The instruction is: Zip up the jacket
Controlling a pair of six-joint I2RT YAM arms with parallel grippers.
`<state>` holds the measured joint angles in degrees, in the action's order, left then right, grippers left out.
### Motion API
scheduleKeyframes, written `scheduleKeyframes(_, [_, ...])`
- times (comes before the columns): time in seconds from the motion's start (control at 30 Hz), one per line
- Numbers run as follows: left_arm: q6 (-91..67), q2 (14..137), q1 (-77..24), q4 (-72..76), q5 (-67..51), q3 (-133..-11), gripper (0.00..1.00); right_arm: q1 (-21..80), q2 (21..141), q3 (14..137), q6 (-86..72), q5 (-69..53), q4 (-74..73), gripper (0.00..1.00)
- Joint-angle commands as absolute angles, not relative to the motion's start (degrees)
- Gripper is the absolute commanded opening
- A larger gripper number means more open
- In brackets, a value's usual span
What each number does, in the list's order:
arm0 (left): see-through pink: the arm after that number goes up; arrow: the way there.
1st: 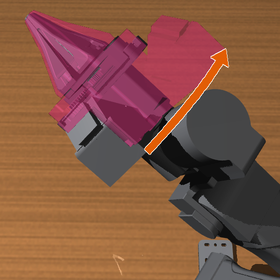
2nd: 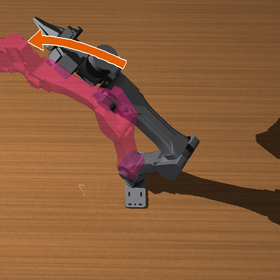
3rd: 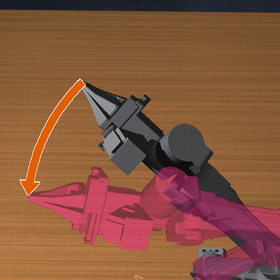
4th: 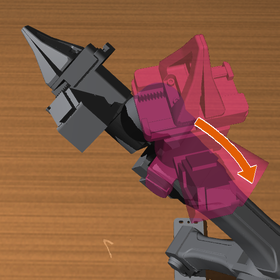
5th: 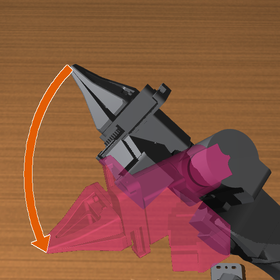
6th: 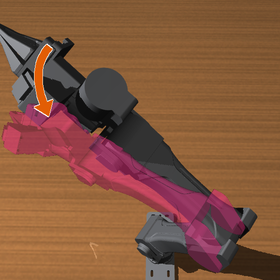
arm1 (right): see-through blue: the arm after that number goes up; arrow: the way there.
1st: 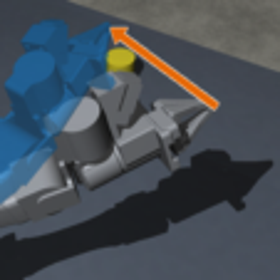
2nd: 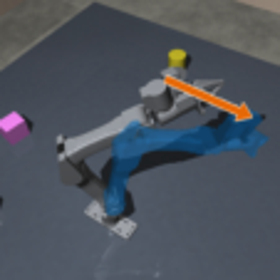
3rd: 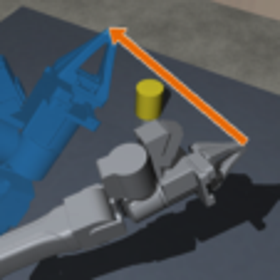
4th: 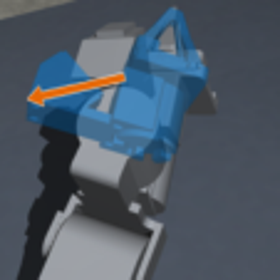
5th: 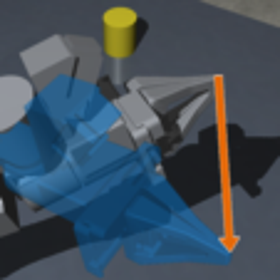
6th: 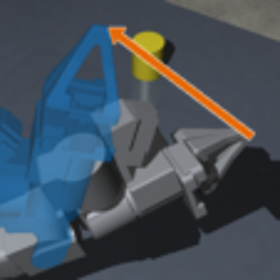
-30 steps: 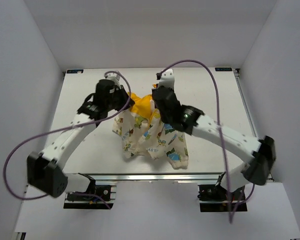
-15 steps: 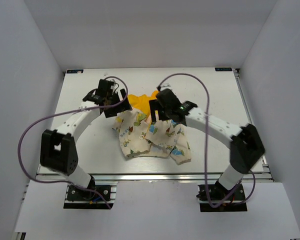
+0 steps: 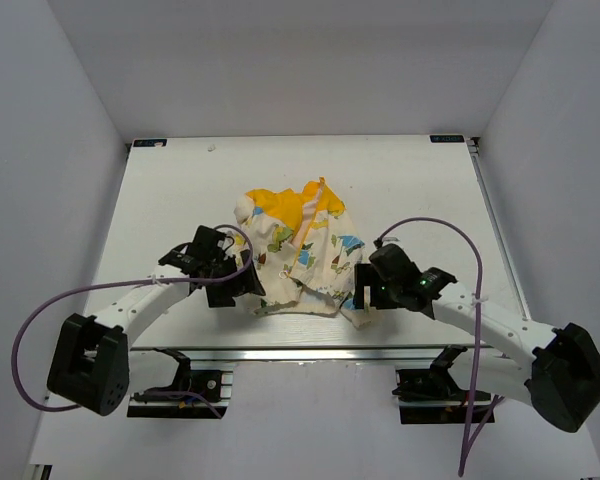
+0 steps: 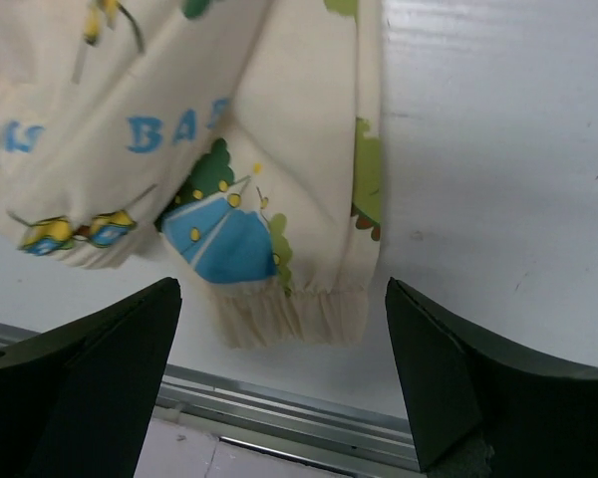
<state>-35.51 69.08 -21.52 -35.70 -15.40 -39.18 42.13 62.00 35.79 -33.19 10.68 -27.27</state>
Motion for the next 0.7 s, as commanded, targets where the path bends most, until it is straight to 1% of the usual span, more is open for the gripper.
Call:
scheduleKeyframes(0.0, [-37.5,71.4,-22.8,-28.7,-22.0,-37.4,0.98,41.8,63.9,34.6,-36.4,9.3,-24.4,0.88])
scheduleKeyframes(0.03, [-37.9,72.4,-22.9,-27.3,-22.1,-37.3,0.98,41.7,64.9,34.5,-36.6,9.6,-23.1,0.86])
scheduleKeyframes(0.07, [-38.0,74.2,-23.4,-26.8,-22.1,-37.4,0.96,41.2,66.0,34.6,-36.6,10.0,-22.5,0.85])
scheduleKeyframes(0.1, [-38.0,75.1,-23.6,-26.5,-22.0,-37.5,0.91,41.0,68.3,34.8,-36.7,10.2,-22.2,0.79])
scheduleKeyframes(0.13, [-37.9,76.5,-23.6,-26.1,-21.7,-37.9,0.76,40.6,69.2,34.9,-37.3,10.8,-21.7,0.71])
scheduleKeyframes(0.17, [-38.0,77.2,-23.6,-25.9,-21.7,-38.0,0.67,39.6,71.0,35.1,-37.4,11.1,-21.5,0.64])
scheduleKeyframes(0.2, [-38.0,77.7,-23.6,-25.6,-21.6,-38.1,0.56,39.0,71.6,35.2,-37.4,11.9,-21.4,0.46])
scheduleKeyframes(0.23, [-38.0,78.2,-23.6,-25.8,-21.6,-38.2,0.48,38.3,72.2,35.2,-37.6,13.7,-21.5,0.38])
scheduleKeyframes(0.27, [-38.0,79.2,-23.6,-25.9,-21.3,-38.9,0.32,36.1,73.1,36.3,-37.7,14.3,-22.8,0.32])
scheduleKeyframes(0.3, [-37.9,79.2,-23.6,-26.3,-21.0,-39.4,0.32,35.0,73.5,37.0,-37.9,14.8,-23.5,0.2])
scheduleKeyframes(0.33, [-37.7,80.0,-23.6,-27.0,-20.8,-39.8,0.17,33.7,73.7,37.5,-37.8,15.9,-23.7,0.16])
scheduleKeyframes(0.4, [-37.6,80.6,-23.6,-28.6,-19.3,-41.4,0.16,29.6,73.7,39.4,-37.0,16.5,-23.7,0.08])
scheduleKeyframes(0.43, [-37.1,80.6,-23.6,-29.1,-18.8,-41.9,0.16,28.1,73.7,40.0,-36.4,17.0,-23.2,0.06])
scheduleKeyframes(0.47, [-36.8,81.6,-23.6,-30.4,-18.2,-43.1,0.0,25.0,73.4,41.5,-35.3,17.3,-21.7,0.0])
scheduleKeyframes(0.53, [-36.0,82.1,-23.6,-31.4,-17.7,-44.3,0.0,20.4,73.6,43.8,-33.9,18.5,-20.4,0.0])
scheduleKeyframes(0.67, [-34.3,82.7,-23.6,-34.1,-17.8,-46.2,0.0,15.1,76.9,52.3,-27.3,22.1,-16.9,0.0])
